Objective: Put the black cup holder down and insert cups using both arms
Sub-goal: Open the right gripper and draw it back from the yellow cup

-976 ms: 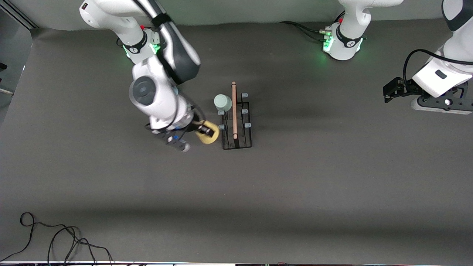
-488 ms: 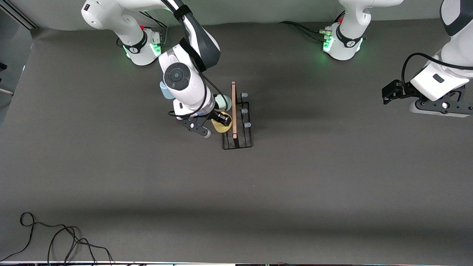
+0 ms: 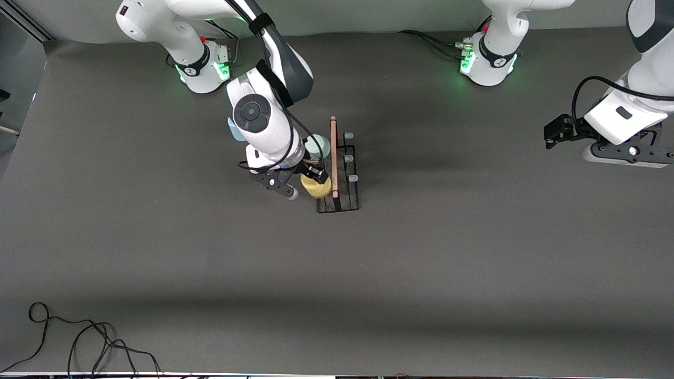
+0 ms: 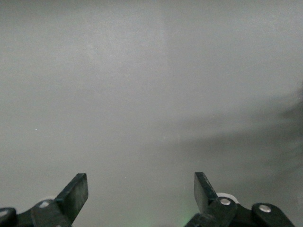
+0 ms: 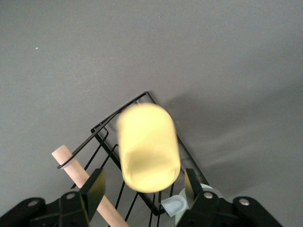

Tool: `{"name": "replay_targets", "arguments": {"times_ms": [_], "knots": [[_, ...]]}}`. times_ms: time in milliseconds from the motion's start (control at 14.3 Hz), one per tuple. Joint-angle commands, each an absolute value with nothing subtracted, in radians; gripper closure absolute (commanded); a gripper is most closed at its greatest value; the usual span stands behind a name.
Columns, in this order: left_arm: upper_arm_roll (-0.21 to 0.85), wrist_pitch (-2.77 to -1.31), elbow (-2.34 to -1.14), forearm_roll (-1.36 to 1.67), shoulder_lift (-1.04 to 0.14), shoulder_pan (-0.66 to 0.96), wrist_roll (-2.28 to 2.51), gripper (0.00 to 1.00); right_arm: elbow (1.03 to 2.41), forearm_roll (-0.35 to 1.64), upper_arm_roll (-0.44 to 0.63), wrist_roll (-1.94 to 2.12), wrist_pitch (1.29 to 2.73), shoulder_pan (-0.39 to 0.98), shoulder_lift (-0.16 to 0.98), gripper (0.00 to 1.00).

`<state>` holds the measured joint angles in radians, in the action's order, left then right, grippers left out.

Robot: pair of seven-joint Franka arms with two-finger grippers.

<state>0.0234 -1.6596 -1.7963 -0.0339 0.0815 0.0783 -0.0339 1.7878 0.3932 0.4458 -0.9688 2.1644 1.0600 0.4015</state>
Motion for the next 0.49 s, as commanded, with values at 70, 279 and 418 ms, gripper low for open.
{"name": "replay_targets", "arguments": {"times_ms": [70, 279, 418], "knots": [[0.018, -1.640, -1.781, -0.043, 0.080, 0.089, -0.017, 0.00, 1.787, 0.376, 0.453, -0.974, 2.172, 1.054, 0.385, 0.04], [0.018, -1.641, -1.781, -0.043, 0.080, 0.089, -0.017, 0.00, 1.755, 0.377, 0.550, -0.860, 2.029, 1.054, 0.328, 0.04], [0.018, -1.641, -1.781, -0.043, 0.078, 0.089, -0.017, 0.00, 1.730, 0.377, 0.642, -0.768, 1.892, 1.054, 0.267, 0.04]]}}
